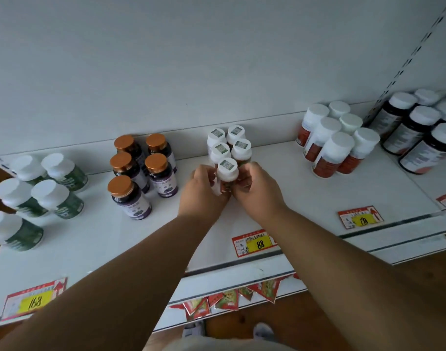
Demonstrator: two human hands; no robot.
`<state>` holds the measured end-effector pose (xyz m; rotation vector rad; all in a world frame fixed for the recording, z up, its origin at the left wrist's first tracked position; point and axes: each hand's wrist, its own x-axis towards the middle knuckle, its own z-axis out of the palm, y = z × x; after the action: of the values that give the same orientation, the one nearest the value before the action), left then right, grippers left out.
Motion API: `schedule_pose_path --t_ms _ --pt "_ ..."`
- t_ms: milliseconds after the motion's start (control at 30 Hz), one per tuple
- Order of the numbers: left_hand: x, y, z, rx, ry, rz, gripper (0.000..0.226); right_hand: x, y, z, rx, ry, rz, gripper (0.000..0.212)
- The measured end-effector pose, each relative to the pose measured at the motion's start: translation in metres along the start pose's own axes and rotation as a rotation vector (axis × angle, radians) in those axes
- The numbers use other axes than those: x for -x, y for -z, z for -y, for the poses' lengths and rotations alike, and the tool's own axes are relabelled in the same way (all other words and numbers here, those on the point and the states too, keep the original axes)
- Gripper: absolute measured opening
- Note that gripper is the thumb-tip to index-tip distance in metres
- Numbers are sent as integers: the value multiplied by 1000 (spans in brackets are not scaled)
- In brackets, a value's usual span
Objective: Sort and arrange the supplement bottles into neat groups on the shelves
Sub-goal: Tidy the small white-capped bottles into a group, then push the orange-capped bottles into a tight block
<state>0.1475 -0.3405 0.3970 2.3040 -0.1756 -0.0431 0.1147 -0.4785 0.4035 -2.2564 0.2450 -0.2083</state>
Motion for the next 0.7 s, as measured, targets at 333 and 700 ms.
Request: schedule_pose_path --t_ms 333,700 --pt "81 21 -8 -68 74 -143 47 46 10 6 -31 215 80 31" --pt "115 109 63 -58 45 -179 39 80 -63 87 -38 274 97 25"
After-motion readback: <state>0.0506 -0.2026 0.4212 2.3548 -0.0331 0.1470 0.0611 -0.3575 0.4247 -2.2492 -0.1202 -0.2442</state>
